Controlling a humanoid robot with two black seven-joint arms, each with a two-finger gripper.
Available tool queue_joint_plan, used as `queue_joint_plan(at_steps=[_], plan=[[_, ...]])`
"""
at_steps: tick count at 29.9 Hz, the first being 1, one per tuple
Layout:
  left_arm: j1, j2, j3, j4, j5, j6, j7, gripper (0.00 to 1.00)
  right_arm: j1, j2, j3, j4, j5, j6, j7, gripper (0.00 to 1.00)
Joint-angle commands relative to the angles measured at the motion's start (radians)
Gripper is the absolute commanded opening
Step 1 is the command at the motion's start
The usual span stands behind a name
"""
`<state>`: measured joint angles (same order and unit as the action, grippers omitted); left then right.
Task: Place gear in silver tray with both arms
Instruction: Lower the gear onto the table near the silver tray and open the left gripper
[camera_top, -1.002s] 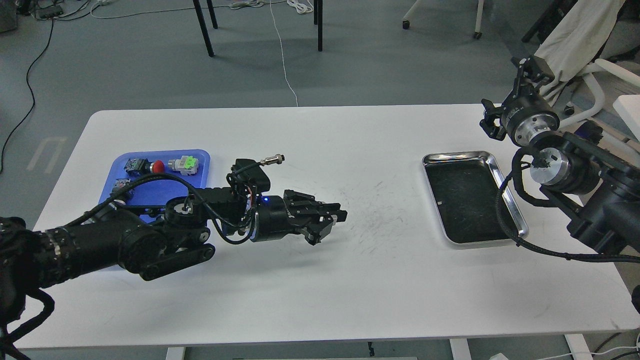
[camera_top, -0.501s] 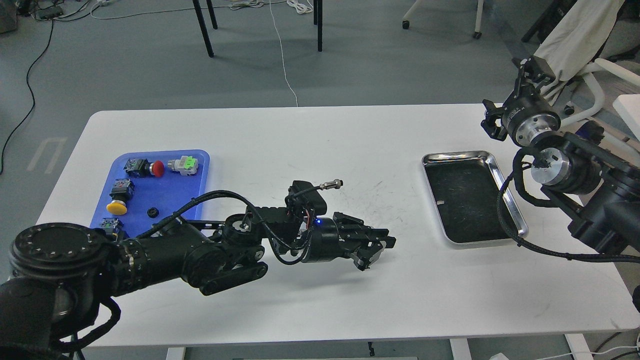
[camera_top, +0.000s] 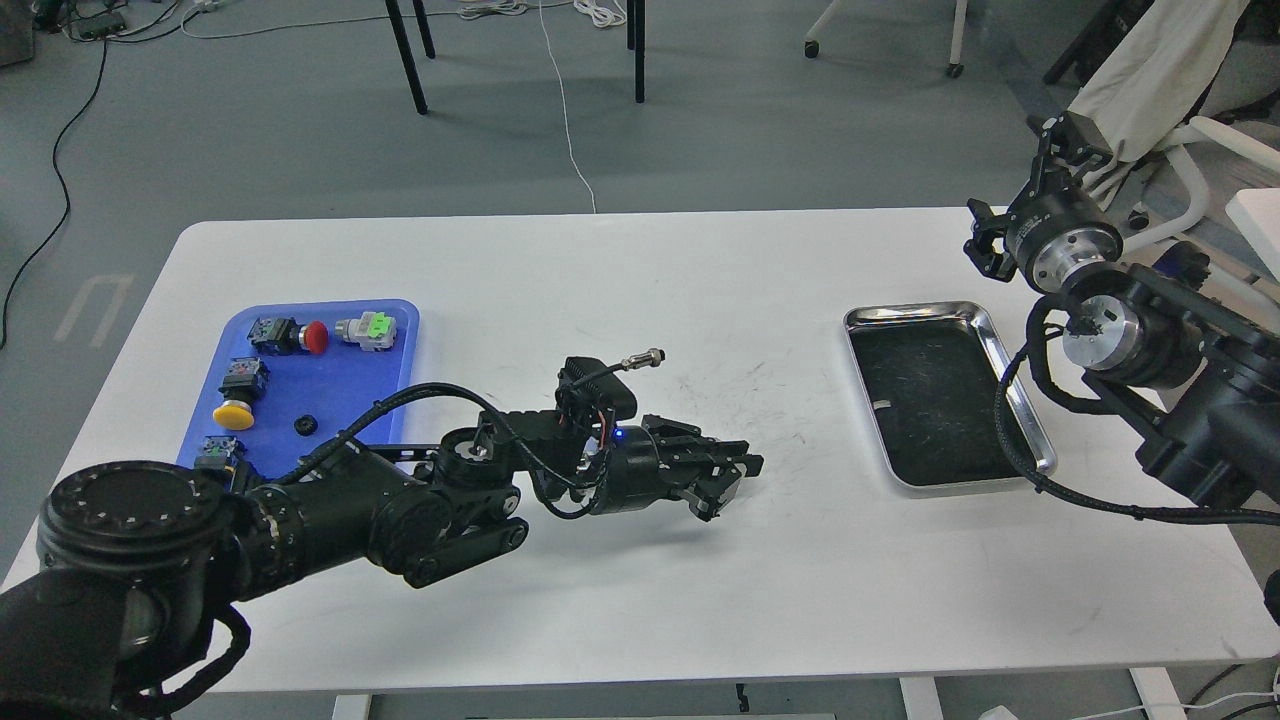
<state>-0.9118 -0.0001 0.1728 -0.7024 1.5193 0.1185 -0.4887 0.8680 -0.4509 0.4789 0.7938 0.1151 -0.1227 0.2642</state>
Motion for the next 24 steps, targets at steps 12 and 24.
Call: queue_joint_plan(at_steps=[12,24], plan=[[0.033,0.0,0.001,0.014,-0.001,0.003,0.0,0.04,-0.006,0.0,0.0,-0.01,0.0,0.0,0.001,0.99],[0.034,0.0,-0.001,0.009,-0.031,0.003,0.0,0.18,-0.006,0.0,0.0,-0.016,0.0,0.0,0.001,0.99]])
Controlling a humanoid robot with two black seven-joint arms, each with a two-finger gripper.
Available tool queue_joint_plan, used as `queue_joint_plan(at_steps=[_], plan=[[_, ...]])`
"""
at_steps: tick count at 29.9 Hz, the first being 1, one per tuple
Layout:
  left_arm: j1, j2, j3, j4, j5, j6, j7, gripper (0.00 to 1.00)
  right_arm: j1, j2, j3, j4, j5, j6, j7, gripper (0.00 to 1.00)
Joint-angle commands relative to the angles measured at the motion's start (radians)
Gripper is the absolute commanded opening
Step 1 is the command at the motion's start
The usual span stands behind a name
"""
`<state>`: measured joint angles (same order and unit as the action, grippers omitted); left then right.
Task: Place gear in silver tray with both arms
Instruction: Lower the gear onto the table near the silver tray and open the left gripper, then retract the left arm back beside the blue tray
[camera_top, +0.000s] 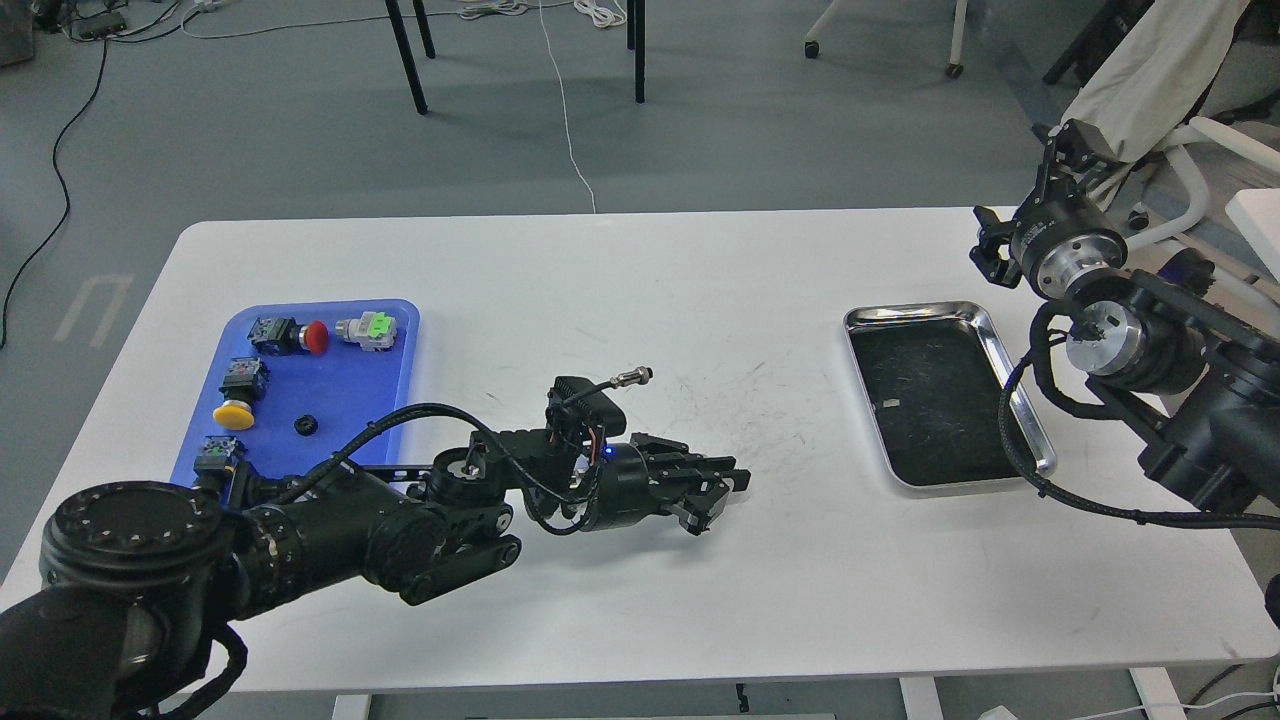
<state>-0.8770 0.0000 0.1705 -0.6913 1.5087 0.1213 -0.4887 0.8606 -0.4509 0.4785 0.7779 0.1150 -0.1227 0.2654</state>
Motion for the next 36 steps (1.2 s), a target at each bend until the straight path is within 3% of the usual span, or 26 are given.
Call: queue_joint_plan(at_steps=[1,22,26,31,36], plan=[[-0.002,0.0,0.001,-0.002,-0.025,0.0,0.0,0.18,0.002,0.0,0.0,0.0,0.0,0.0,0.0,0.99],[0.003,0.0,0.003,-0.011,-0.028,-0.003,0.0,0.31,-0.003,0.0,0.0,0.0,-0.002,0.002,0.0,0.99],[0.009,0.0,0.001,-0.013,-0.028,-0.003,0.0,0.41,-0.003,0.0,0.0,0.0,-0.002,0.002,0.0,0.99],[0.013,0.0,0.0,-0.011,-0.03,0.0,0.0,0.43,-0.005,0.0,0.0,0.0,-0.002,0.002,0.0,0.99],[-0.008,0.0,-0.049,-0.011,-0.137,-0.005,0.0,0.51,0.009,0.003,-0.035,0.0,-0.002,0.0,0.0,0.99]])
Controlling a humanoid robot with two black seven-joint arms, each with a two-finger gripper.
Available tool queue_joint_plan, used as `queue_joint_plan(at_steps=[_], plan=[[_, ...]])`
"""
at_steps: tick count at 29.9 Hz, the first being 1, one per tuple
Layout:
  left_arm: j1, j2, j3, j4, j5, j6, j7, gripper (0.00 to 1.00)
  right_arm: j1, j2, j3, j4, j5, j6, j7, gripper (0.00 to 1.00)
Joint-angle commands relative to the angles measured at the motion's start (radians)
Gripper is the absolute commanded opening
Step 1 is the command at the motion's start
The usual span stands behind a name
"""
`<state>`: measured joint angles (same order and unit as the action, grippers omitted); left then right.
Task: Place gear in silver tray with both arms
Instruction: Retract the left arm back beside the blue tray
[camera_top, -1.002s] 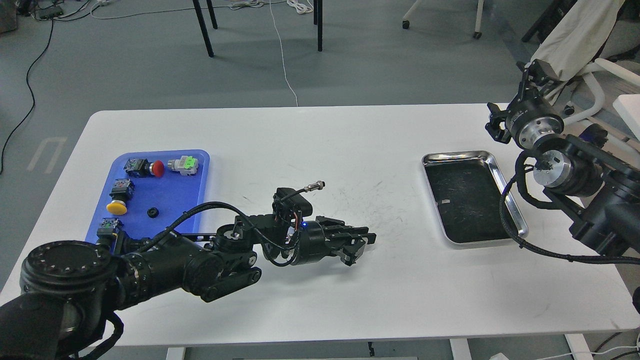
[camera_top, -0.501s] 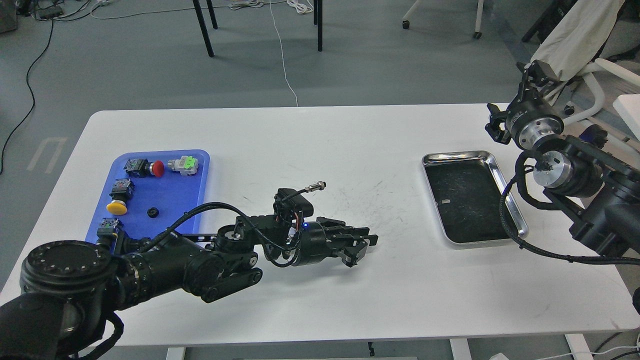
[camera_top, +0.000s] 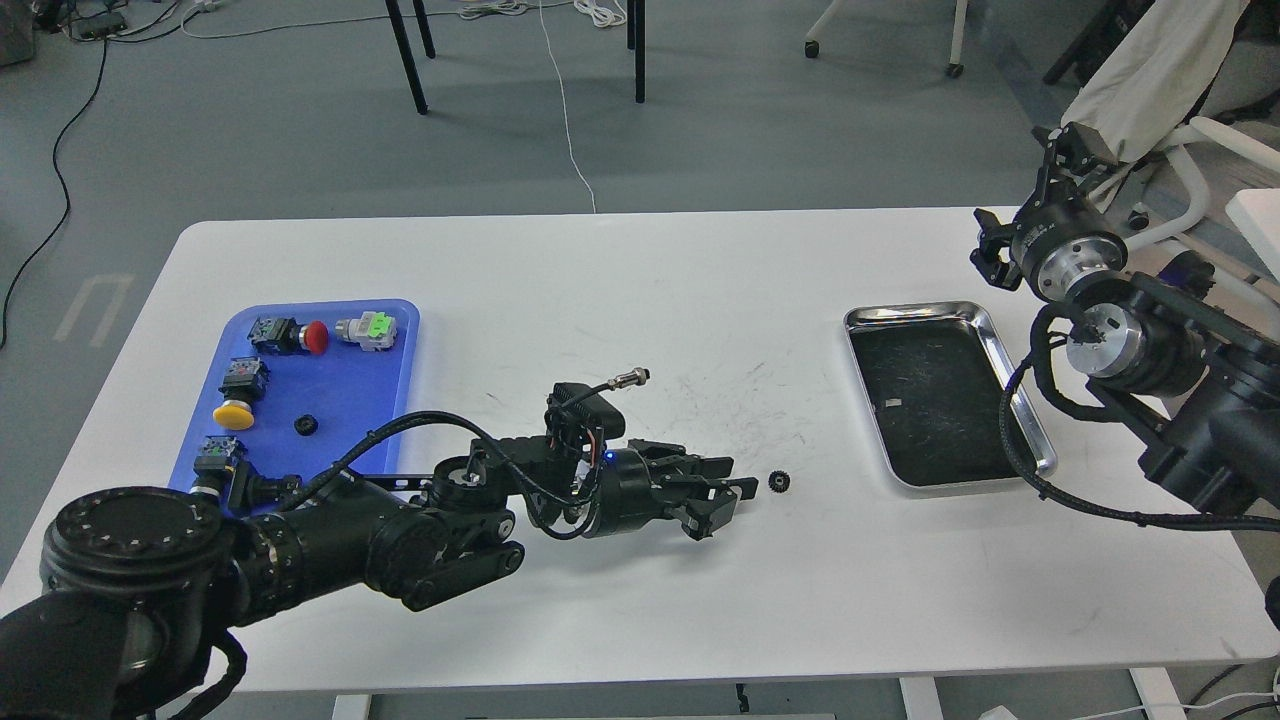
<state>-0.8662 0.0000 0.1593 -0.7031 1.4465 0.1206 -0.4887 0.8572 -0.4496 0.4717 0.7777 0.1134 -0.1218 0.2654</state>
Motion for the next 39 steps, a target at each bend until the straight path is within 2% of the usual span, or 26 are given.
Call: queue_joint_plan(at_steps=[1,9,11,16,22,30,39], plan=[[-0.028,0.0,-0.046,0.001,-0.101,-0.004,0.0,0.51,0.019,0.0,-0.042,0.0,0.0,0.001,0.001,0.99],[-0.114,0.0,-0.096,0.004,-0.254,-0.001,0.0,0.59,0.098,-0.021,-0.18,0.012,0.0,0.002,0.0,0.99],[-0.129,0.041,-0.118,0.005,-0.299,-0.001,0.0,0.61,0.103,-0.047,-0.2,0.026,-0.001,0.008,-0.006,0.99],[-0.149,0.153,-0.17,0.005,-0.409,-0.002,0.0,0.68,0.175,-0.098,-0.32,0.089,-0.009,0.045,-0.095,0.99],[-0.152,0.241,-0.227,0.014,-0.598,-0.002,0.0,0.81,0.27,-0.135,-0.429,0.118,-0.009,0.139,-0.133,0.99],[-0.148,0.318,-0.236,0.05,-0.787,-0.002,0.0,0.98,0.404,-0.133,-0.633,0.164,-0.115,0.137,-0.14,0.99],[-0.077,0.374,-0.304,0.074,-0.899,-0.004,0.0,0.98,0.485,-0.135,-0.792,0.229,-0.306,0.137,-0.137,0.99]])
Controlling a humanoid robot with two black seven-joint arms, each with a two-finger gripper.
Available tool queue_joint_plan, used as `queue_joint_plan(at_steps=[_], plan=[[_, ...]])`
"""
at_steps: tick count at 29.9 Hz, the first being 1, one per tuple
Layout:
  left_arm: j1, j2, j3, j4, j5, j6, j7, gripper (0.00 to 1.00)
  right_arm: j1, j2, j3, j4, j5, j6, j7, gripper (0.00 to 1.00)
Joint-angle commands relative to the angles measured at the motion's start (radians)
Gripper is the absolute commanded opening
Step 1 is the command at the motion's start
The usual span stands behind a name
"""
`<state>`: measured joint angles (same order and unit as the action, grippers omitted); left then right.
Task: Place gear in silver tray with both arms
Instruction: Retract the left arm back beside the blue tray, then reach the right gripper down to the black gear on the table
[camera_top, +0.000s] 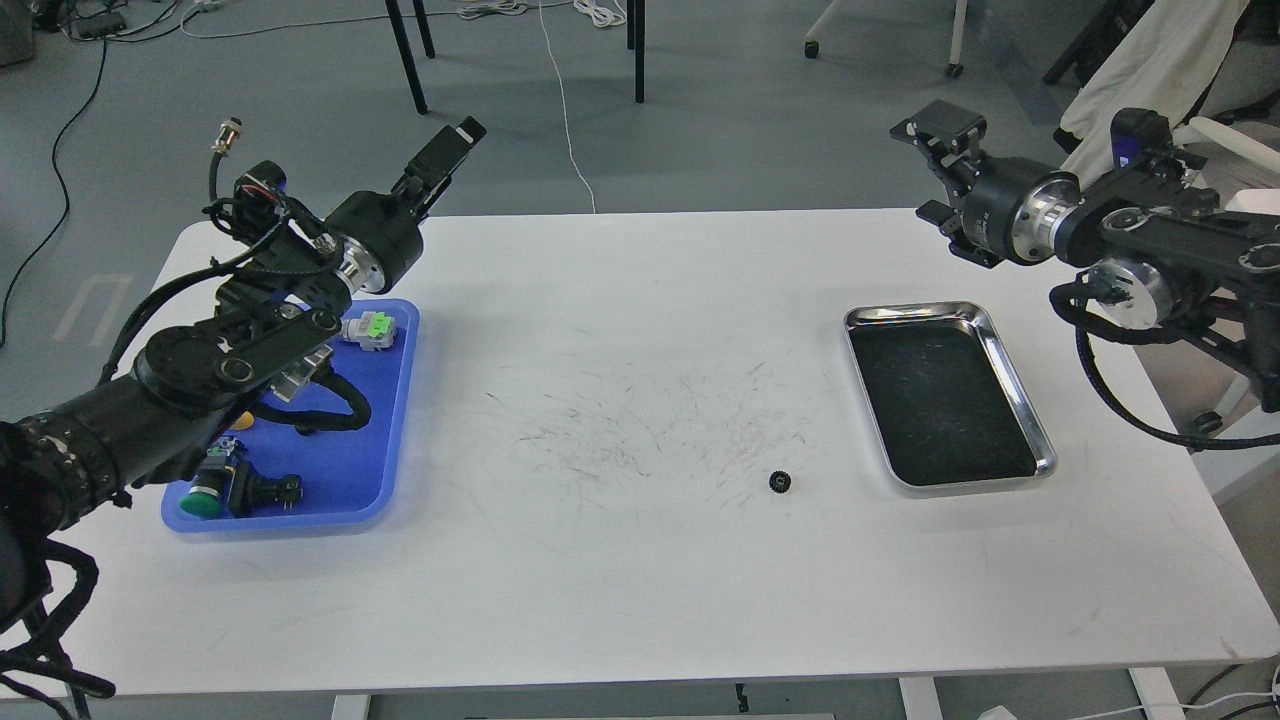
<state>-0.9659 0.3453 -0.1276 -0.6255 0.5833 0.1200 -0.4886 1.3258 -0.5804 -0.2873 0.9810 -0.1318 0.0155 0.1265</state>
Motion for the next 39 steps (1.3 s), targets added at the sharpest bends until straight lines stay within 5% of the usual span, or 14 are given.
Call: queue_joint_plan(at_steps=[1,16,25,29,39], plan=[[0.026,0.041,-0.015,0.0,-0.043,-0.005,0.0,0.98,0.027,-0.004,-0.048,0.034,-0.093,-0.002,0.002,0.98],[0.038,0.072,-0.089,0.213,-0.233,-0.384,0.0,0.98,0.217,-0.022,-0.311,0.211,-0.413,0.008,0.022,0.98],[0.047,0.075,-0.228,0.276,-0.413,-0.563,0.0,0.98,0.26,0.004,-0.43,0.272,-0.667,0.009,0.114,0.99],[0.053,0.07,-0.262,0.308,-0.468,-0.583,0.094,0.98,0.273,0.036,-0.49,0.278,-0.776,0.009,0.137,0.98],[0.065,0.07,-0.296,0.325,-0.55,-0.602,0.191,0.98,0.306,0.134,-0.576,0.271,-0.922,0.008,0.185,0.97]])
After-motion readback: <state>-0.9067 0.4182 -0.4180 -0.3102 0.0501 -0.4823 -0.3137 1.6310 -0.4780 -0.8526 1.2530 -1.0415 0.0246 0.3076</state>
